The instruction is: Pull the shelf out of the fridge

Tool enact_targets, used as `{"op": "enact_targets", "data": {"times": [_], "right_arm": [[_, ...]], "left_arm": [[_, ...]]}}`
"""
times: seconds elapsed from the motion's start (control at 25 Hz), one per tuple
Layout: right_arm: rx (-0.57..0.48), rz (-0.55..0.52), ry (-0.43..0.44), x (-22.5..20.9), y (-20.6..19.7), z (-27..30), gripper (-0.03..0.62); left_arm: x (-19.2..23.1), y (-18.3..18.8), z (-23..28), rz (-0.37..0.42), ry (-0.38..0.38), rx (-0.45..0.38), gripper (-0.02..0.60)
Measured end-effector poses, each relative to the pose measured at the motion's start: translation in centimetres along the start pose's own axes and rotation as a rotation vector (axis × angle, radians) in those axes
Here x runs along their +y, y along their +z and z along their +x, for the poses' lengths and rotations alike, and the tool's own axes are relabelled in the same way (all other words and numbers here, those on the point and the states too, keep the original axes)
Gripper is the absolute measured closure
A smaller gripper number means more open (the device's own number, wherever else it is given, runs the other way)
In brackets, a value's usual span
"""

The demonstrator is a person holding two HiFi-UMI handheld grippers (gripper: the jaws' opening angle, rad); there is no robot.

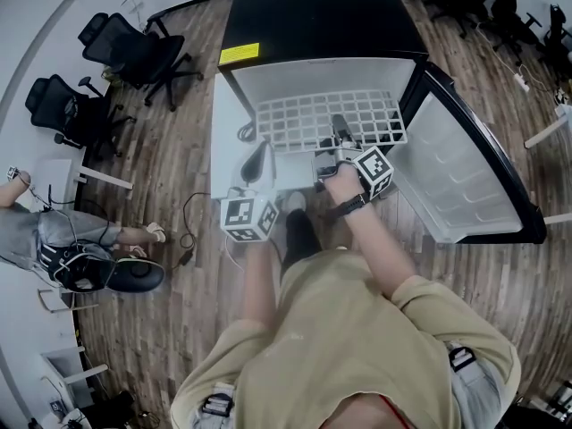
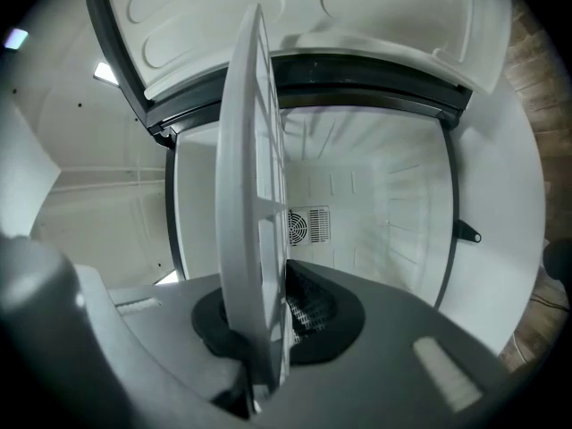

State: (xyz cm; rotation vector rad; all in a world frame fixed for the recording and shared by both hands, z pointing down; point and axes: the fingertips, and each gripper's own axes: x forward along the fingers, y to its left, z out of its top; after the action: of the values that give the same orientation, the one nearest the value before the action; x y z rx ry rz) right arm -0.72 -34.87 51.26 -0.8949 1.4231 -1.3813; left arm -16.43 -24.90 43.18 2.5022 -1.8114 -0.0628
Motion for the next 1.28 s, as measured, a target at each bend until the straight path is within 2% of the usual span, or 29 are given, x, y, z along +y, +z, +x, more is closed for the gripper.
{"op": "enact_targets", "data": {"times": [0.2,0.28,0.56,0.84,1.04,1.28], "right_arm": [[0.107,0.004,-0.057,-1.8,-0.5,-2.8,0.565],[0.156,-0.051,-0.067,-2.6,-0.4,-4.2,0.566],[0.266,-0.522,-0.032,-1.9,0.5,-6.7,0.566],[0.303,-1.172,0.053,2.4,0.4,-8.1,0.566],[0.265,-1.403,0.075,5.2,1.6,-8.7,0.566],[0.194,-1.616,0.070,8.5,4.5,-9.0,0.566]], "left_arm": [[-0.2,-0.6,-0.9,-0.018,0.011,0.005,0.580],[-0.5,-0.8,-1.3,-0.022,0.012,0.007,0.580],[-1.1,-2.1,-1.9,-0.025,0.012,0.015,0.580],[-2.3,-2.0,-1.6,-0.009,-0.008,0.005,0.580],[-3.3,-1.4,-0.9,0.041,-0.024,-0.005,0.580],[-3.5,-0.6,-0.4,0.096,-0.022,-0.016,0.580]]}}
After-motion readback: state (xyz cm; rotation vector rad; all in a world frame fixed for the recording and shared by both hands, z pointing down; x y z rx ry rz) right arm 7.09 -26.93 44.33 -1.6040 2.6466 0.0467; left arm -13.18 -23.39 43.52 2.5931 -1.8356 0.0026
